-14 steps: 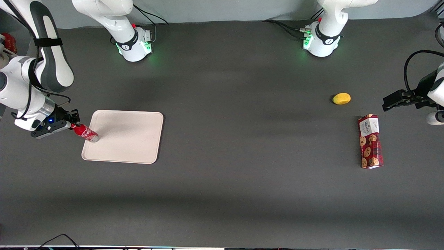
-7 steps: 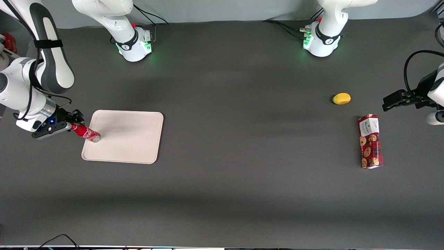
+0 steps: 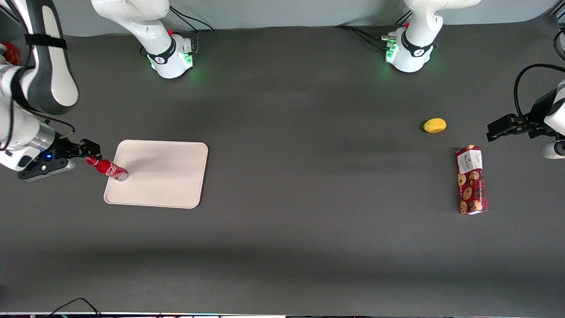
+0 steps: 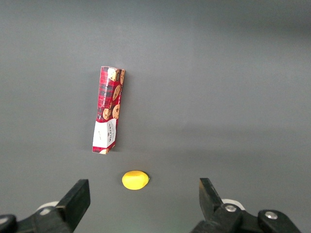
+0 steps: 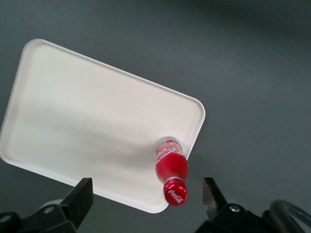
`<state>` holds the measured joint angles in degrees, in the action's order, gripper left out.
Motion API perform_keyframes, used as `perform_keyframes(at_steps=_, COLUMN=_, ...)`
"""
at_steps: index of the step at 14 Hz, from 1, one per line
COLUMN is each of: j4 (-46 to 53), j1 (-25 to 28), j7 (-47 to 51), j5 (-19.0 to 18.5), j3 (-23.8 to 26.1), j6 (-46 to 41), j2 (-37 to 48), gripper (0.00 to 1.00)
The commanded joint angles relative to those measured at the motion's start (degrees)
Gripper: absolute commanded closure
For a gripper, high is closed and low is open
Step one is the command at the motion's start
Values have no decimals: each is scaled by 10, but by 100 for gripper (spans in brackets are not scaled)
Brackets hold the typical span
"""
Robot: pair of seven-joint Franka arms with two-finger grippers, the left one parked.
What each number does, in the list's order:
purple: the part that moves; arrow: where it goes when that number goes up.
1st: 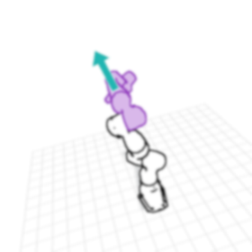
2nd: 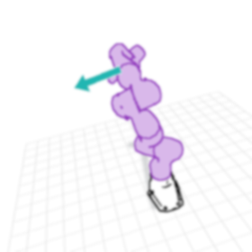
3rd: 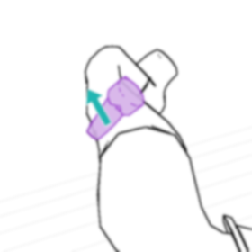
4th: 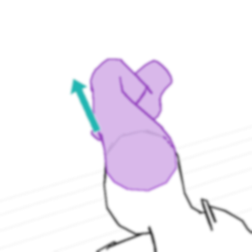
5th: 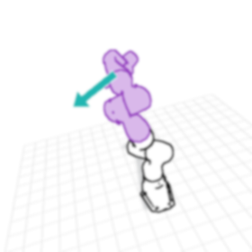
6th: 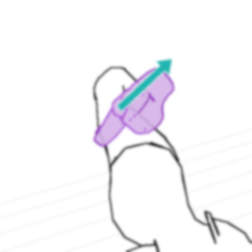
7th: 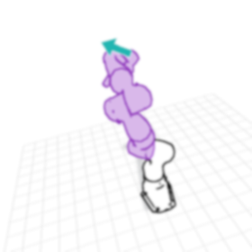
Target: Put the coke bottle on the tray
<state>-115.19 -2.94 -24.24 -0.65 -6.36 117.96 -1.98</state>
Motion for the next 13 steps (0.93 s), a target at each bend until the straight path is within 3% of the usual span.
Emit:
perform_keyframes(at_steps=1, j4=109, j1=7, j7=50, j5=2, j3=28, j6=-90, j2=-3, gripper=0)
perform_keyframes(at_steps=7, j4=255, j1=8, j7=180, j5=-1, j3=93, j6=-199, j2=-3, gripper=0)
perform_keyframes(at_steps=10, j4=276, j1=8, j7=291, j5=6, j3=104, j6=-237, j2=-3, gripper=0)
perform_keyframes(at_steps=13, j4=278, j1=8, j7=304, j5=6, j3=104, j6=-251, j2=-3, gripper=0)
